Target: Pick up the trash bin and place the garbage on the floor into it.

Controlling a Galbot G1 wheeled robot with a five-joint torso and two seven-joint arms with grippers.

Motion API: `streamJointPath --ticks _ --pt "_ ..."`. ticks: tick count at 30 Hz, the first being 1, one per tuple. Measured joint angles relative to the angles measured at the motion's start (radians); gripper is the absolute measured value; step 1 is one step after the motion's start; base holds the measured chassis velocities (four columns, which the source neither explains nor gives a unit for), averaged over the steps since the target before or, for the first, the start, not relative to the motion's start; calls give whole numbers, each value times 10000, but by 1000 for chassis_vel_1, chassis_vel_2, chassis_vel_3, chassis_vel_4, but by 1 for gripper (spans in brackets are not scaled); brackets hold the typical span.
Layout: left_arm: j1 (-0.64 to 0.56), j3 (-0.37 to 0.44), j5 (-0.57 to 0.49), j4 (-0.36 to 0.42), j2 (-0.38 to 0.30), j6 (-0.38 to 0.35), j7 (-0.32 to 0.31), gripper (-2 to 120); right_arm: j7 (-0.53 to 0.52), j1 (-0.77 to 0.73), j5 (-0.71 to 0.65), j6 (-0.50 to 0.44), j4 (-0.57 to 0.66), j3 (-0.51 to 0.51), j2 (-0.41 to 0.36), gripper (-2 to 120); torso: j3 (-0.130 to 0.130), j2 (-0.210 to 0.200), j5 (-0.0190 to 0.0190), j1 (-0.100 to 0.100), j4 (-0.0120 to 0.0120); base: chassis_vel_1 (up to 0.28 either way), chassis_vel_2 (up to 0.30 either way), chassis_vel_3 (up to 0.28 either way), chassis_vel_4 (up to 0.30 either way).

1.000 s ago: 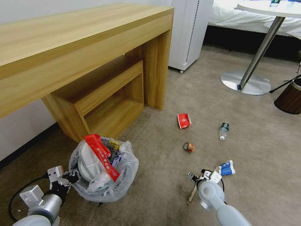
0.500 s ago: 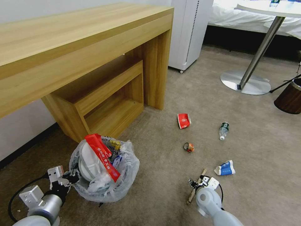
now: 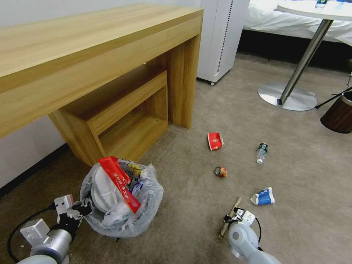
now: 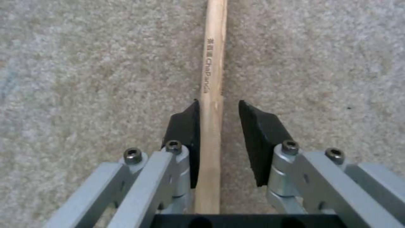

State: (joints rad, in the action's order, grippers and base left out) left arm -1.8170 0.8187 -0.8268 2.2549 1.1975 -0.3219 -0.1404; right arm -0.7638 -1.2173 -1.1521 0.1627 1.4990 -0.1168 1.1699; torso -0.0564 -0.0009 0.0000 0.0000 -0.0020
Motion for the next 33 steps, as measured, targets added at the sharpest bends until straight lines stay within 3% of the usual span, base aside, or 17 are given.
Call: streamJointPath --ticks 8,13,28,33 --pt "-93 -7 75 50 41 8 51 0 81 -111 280 -88 -62 17 -26 14 0 0 0 0 0 0 0 0 0" --pt "-105 -20 93 67 46 12 56 0 152 -128 471 -126 -61 27 -61 0 0 0 0 0 0 0 0 0 0" --pt "-52 -16 78 -7 -10 55 58 0 406 -167 944 -313 -170 178 -61 0 0 0 3 0 1 0 0 0 0" --pt "19 -22 75 -117 4 56 56 0 631 -470 1051 -421 739 -50 -625 0 0 0 -1 0 0 0 0 0 0"
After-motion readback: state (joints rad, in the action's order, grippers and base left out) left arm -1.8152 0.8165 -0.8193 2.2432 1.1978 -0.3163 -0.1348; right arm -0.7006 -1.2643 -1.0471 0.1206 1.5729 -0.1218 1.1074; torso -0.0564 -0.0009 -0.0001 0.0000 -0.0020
